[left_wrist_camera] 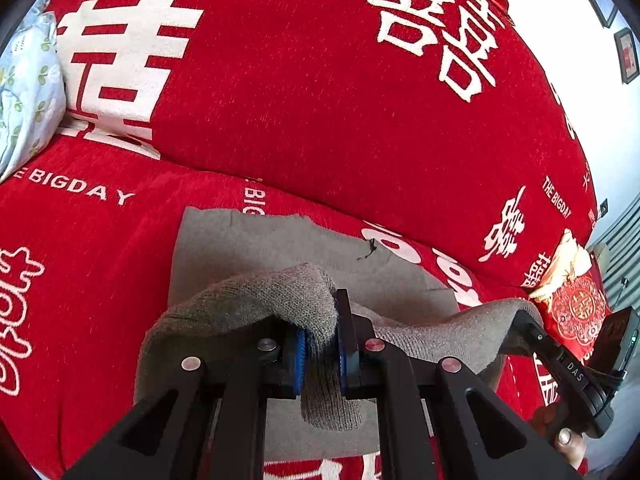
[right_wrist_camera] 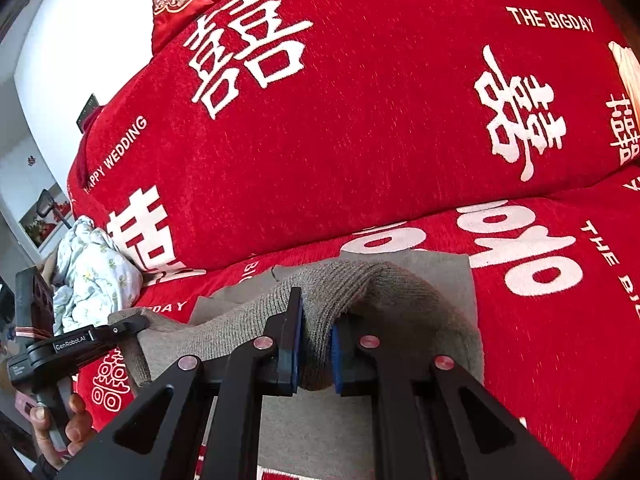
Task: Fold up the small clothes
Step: 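Lay the folded hem down near the collar with both tools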
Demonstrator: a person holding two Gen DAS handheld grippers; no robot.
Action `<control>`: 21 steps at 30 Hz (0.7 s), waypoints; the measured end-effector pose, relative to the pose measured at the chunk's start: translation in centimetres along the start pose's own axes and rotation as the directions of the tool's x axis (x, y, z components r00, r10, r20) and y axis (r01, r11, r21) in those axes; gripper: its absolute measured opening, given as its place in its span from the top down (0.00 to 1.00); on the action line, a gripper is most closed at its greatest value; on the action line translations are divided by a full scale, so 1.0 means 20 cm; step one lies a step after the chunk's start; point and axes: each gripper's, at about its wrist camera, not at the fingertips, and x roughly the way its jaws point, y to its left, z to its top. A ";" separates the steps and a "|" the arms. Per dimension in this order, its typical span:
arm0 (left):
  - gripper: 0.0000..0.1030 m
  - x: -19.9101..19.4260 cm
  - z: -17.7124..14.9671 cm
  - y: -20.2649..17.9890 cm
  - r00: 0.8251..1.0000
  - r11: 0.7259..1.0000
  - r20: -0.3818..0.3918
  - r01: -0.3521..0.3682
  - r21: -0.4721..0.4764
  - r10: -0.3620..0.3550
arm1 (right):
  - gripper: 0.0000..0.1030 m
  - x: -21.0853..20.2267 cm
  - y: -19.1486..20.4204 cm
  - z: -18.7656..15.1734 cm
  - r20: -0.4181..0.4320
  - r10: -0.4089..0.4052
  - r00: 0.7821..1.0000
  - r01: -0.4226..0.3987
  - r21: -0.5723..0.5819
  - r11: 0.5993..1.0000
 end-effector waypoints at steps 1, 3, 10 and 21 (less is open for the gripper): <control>0.88 0.02 0.01 0.00 1.000 1.000 -0.004 -0.002 -0.002 0.002 | 0.88 0.02 -0.01 0.01 -0.004 -0.002 1.000 0.002 0.002 1.000; 0.88 0.05 0.03 0.00 1.000 1.000 -0.010 -0.006 -0.003 0.006 | 0.88 0.05 -0.02 0.02 -0.011 -0.003 1.000 0.003 0.008 1.000; 0.88 0.17 0.07 0.02 0.999 1.000 -0.046 -0.026 -0.009 0.026 | 0.88 0.17 -0.06 0.04 -0.045 -0.013 0.999 0.014 0.016 1.000; 0.88 0.36 0.13 0.04 0.994 0.998 -0.098 -0.058 -0.015 0.057 | 0.88 0.36 -0.16 0.06 -0.094 -0.032 0.995 0.037 0.054 0.998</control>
